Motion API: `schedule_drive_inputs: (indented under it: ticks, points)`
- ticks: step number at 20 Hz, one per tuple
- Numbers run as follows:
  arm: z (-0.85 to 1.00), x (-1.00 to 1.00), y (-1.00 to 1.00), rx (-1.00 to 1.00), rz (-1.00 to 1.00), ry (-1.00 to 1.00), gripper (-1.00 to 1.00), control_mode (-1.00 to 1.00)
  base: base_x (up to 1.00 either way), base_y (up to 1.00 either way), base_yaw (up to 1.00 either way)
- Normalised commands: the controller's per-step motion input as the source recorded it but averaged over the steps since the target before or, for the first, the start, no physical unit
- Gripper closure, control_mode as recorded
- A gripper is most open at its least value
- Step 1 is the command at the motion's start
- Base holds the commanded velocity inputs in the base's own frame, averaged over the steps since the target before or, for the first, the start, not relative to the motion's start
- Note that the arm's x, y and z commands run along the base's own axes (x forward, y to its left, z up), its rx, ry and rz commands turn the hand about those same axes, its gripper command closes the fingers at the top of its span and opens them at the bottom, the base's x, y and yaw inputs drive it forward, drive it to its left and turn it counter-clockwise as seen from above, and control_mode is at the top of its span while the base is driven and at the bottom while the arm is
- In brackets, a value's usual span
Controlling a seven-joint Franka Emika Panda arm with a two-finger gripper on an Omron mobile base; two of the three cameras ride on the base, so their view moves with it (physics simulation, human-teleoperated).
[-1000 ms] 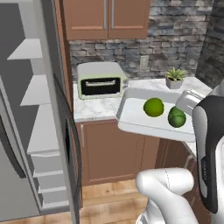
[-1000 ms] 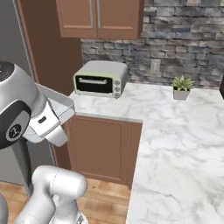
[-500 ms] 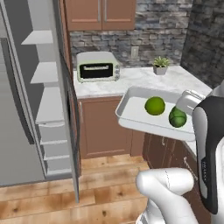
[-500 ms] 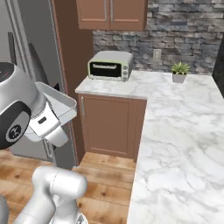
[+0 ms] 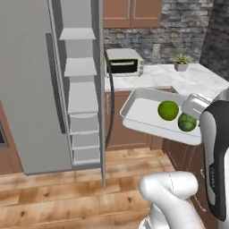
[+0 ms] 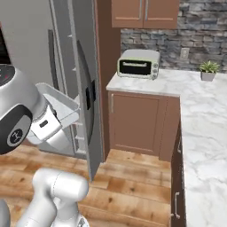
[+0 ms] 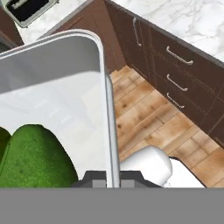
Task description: Take the avocado and lime out of the freezer and place them in the tupperware container on the counter. Then put the tupperware containing the vegetables back in the freezer.
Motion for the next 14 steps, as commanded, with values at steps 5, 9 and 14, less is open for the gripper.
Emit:
schedule_drive_inputs:
  ticks: [5, 9, 14]
  points:
    - [0.00, 0.00, 0.00, 0.00, 0.00, 0.00, 1.00, 1.00, 0.00, 1.00, 0.11]
    - [0.00, 0.00, 0.00, 0.00, 0.00, 0.00, 1.00, 1.00, 0.00, 0.96, 0.10]
    - [0.00, 0.00, 0.00, 0.00, 0.00, 0.00, 1.00, 1.00, 0.10, 0.71, 0.10]
